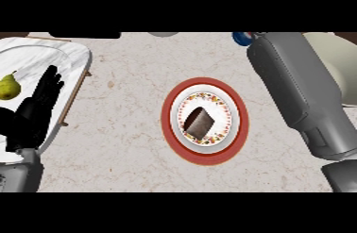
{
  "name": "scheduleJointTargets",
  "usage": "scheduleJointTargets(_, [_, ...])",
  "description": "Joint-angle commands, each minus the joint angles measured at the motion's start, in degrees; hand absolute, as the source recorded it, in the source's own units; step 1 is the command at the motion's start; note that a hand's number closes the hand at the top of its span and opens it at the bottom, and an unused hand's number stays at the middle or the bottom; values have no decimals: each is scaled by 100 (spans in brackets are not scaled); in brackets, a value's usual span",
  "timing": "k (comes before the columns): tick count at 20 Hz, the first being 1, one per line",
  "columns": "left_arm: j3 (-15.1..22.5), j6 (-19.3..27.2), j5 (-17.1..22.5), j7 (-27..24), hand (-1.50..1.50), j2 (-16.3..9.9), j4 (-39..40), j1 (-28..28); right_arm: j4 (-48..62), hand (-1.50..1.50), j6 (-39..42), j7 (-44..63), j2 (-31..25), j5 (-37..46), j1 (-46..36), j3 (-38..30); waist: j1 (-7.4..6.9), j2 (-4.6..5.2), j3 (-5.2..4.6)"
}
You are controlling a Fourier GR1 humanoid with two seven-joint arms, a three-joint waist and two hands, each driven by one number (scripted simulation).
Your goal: Pick the can from the plate and place it in the bowl
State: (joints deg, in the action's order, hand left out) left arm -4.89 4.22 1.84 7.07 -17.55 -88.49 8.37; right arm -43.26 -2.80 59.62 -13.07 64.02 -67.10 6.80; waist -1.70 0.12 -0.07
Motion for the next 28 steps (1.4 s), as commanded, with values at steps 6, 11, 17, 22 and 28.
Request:
scheduleJointTargets(6, [-97,132,-81,84,0,51,-72,-92,-399,150,-431,686,-405,529,-216,-389,161,-27,6])
scheduleJointTargets(11, [-131,41,-37,329,0,12,58,282,-843,150,-575,266,-614,353,102,-797,196,-20,8])
scheduleJointTargets(17, [66,267,-391,-135,0,304,353,279,12,150,-1341,-894,-1182,-30,374,-1514,115,32,8])
scheduleJointTargets(22, [124,220,-323,166,0,368,-382,-119,511,150,-1932,-1597,-1444,-221,655,-1836,43,22,11])
scheduleJointTargets(28, [27,54,-245,-23,0,391,-50,-63,1008,150,-2132,-2531,-1911,-619,970,-2211,77,24,10])
